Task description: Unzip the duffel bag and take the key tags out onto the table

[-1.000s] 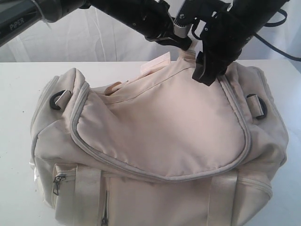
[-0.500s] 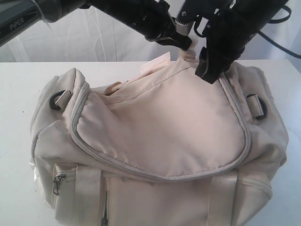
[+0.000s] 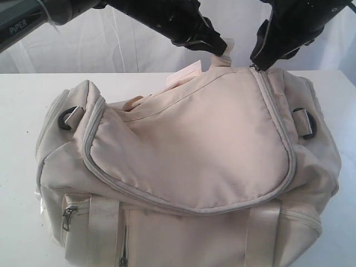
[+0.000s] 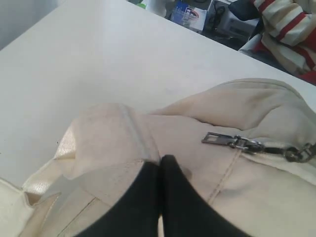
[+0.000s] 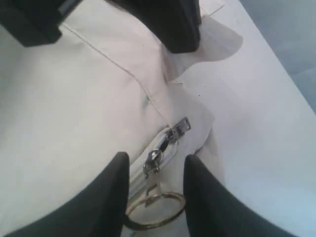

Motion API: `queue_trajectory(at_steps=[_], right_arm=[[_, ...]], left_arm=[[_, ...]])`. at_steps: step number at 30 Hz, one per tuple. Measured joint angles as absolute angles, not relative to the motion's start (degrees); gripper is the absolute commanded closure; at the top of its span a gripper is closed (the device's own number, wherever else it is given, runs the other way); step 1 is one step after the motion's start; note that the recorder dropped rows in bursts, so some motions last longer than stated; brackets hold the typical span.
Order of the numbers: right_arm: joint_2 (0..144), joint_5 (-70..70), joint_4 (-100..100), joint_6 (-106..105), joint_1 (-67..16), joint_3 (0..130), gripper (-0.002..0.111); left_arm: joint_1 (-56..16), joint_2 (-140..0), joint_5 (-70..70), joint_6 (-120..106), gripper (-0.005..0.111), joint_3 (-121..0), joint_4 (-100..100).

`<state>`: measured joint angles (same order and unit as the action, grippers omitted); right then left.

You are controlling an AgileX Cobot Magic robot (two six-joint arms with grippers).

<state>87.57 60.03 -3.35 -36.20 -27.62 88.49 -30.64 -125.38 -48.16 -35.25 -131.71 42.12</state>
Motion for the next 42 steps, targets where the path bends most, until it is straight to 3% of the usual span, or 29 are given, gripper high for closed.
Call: queue_trajectory(at_steps=[18,21,29,42], right_arm=[[87.5,65.1,-3.5,-29.0,-27.6,88.5,0.107],[87.5,64.7,-7.6,-32.2,-27.6,88.5,0.100],[89.1,64.3,-15.1,-20.9,-27.6,88.5,0.063],[92.5,66.7,-12.9,-8.0,-27.6,88.5,0.064]], left_arm=[[-30.6,-125.5,-47.4,-34.8,0.107,-131.7,41.9],[-30.6,-125.5,-47.4,-34.8,0.107,-131.7,41.8],[-30.6,-125.5,-47.4,-34.8,0.107,-131.7,41.8],[-30.6,-125.5,-47.4,-34.7,0.107,-131.7,41.8]])
